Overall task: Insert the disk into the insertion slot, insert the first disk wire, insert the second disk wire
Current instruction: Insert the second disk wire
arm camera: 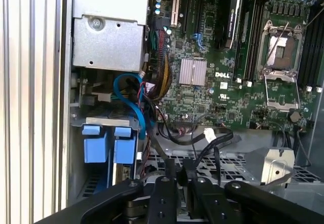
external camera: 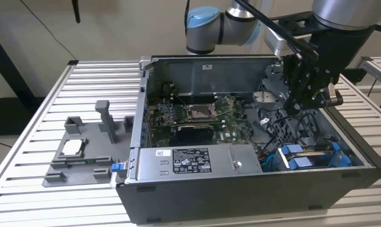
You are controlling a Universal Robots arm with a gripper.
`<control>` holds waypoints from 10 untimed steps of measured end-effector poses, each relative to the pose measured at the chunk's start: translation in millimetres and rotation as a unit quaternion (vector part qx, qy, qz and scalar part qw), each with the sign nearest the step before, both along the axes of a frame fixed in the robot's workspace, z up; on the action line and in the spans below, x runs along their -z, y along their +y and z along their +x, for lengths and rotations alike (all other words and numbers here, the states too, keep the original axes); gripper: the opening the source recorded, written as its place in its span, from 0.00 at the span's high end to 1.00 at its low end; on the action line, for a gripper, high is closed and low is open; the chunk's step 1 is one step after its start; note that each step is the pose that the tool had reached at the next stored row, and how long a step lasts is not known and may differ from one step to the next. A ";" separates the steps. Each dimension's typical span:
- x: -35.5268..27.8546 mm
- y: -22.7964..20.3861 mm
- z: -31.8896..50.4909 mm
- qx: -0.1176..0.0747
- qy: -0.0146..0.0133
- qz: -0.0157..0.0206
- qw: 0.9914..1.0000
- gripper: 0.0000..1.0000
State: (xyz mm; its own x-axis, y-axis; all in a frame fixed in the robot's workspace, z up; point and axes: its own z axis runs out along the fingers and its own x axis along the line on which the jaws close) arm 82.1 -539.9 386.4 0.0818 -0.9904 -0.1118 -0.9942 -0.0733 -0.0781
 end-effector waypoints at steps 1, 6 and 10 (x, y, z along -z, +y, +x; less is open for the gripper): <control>0.0 0.0 0.0 0.000 0.000 0.000 1.000 0.84; 0.0 0.0 -0.1 0.000 0.000 0.000 1.000 0.84; 0.0 0.0 -0.1 0.000 0.000 0.000 1.000 0.84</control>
